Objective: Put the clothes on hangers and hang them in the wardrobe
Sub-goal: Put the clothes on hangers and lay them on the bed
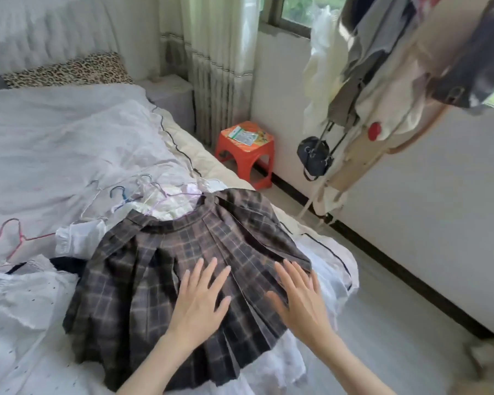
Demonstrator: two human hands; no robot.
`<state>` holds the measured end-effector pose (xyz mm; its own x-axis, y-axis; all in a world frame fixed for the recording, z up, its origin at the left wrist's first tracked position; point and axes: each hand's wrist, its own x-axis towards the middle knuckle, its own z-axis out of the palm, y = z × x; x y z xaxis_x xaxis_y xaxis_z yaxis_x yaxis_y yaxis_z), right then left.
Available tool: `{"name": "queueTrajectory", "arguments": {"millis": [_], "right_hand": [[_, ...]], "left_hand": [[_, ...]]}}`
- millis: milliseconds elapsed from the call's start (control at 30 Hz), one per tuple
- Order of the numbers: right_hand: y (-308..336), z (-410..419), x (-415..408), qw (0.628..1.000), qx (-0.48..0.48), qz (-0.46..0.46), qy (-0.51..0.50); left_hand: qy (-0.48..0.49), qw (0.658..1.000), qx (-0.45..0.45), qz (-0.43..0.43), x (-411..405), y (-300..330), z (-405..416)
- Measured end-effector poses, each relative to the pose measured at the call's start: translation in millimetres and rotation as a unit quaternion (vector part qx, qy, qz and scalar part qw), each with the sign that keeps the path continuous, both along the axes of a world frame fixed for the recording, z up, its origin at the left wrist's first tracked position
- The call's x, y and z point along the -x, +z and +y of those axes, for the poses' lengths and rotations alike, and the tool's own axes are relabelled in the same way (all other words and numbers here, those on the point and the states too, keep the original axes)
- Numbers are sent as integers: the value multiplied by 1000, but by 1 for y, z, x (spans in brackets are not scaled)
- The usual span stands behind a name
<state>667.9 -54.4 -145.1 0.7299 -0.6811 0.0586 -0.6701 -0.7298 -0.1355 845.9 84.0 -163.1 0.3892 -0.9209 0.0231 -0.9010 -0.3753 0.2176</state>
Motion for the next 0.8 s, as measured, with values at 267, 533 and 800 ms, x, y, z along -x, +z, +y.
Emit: {"name": "queueTrajectory", "arguments": {"millis": [267, 533, 800], "right_hand": [[33, 68, 190, 959, 32, -88, -268], [40, 141, 365, 838, 66, -138, -523], [56, 172, 537, 747, 82, -118, -649]], "left_hand": [[-208, 977, 22, 43, 142, 16, -27], [-436, 892, 91, 75, 321, 44, -66], [-608, 788, 89, 40, 530, 65, -102]]}}
